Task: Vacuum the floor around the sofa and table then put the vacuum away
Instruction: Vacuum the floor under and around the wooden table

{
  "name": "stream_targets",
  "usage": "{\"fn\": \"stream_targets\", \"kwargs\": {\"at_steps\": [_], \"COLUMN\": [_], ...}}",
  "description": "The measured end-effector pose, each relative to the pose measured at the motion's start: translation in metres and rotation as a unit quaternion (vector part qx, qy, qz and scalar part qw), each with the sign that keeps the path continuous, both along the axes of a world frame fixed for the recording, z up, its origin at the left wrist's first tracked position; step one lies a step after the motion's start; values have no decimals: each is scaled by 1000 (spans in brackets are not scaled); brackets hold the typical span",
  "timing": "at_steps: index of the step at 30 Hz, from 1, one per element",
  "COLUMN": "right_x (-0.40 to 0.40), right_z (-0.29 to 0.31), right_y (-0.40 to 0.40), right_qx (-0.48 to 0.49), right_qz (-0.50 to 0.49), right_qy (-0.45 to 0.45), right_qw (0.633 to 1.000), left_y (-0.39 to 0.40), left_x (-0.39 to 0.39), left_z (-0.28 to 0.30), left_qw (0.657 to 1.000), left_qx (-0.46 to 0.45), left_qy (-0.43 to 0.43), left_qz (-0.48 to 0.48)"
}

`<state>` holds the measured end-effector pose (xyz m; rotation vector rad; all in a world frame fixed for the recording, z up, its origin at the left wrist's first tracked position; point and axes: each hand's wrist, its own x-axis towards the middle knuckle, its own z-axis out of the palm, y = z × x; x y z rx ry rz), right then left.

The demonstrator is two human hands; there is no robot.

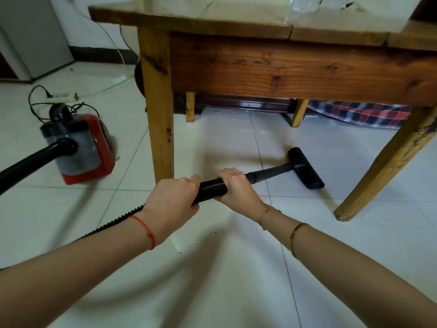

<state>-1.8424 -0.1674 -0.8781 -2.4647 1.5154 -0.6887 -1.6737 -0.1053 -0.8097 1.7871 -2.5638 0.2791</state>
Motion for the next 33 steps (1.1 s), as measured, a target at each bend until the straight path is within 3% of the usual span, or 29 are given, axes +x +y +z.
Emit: {"fn": "stream_targets", "kwargs": {"at_steps": [10, 26, 33], "right_x": [13, -128, -146], "right_z": [-3, -29, -36], "right_y": [-7, -96, -115], "right_qx": [-13, 32, 63], "right_qz": [30, -73, -73], "right_qy": [-12, 65, 49], "right_qw": [999, 995, 994], "left_y": [1, -103, -121], "left_x": [9, -138, -156], "left_z": [1, -40, -50], "left_qw": [999, 999, 1000], "left_qx": [6, 33, 19], "left_qy": [-19, 13, 8], "left_qz": [29, 3, 4]}}
